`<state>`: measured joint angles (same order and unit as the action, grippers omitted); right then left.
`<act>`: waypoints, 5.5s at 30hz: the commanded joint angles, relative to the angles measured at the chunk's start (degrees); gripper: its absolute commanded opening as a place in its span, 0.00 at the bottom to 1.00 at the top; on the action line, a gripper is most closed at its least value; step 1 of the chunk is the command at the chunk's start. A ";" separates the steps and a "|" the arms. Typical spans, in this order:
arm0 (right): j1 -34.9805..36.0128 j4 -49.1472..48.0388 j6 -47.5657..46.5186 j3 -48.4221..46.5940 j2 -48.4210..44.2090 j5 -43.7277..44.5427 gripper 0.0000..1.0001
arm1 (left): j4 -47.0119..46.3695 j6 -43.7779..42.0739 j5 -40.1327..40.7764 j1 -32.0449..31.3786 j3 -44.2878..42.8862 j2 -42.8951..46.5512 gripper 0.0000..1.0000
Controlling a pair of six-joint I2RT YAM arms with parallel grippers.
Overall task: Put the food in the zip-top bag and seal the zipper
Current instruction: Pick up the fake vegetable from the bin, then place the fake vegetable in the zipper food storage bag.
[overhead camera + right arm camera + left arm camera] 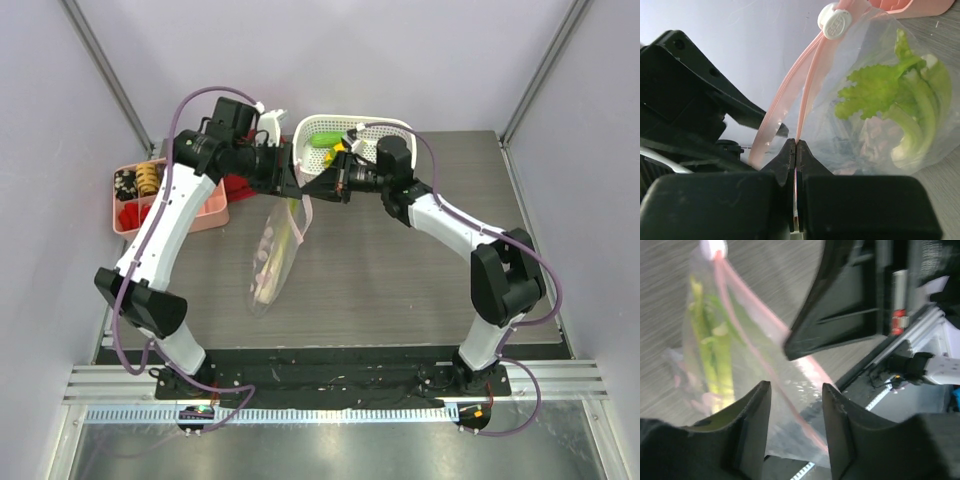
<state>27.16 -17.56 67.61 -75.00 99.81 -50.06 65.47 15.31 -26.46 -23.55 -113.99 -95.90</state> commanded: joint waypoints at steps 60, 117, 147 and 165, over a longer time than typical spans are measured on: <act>-15.46 44.64 -87.61 -54.28 37.31 25.38 0.01 | -8.52 6.75 0.62 3.34 7.91 0.54 0.00; 18.37 -1.95 -26.98 5.31 -19.21 52.61 0.78 | -21.53 17.56 -8.52 8.35 17.84 10.90 0.00; -14.76 25.72 -68.74 -29.66 22.08 44.43 0.71 | -22.76 15.36 -9.23 8.61 21.53 11.96 0.00; -15.82 38.47 -74.47 -36.35 31.41 46.29 0.66 | -23.63 16.06 -11.51 9.93 22.59 10.29 0.00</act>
<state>11.14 18.92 -5.15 -108.33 129.95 -4.12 44.47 31.31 -35.73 -14.15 -91.05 -86.24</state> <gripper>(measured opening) 0.664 0.014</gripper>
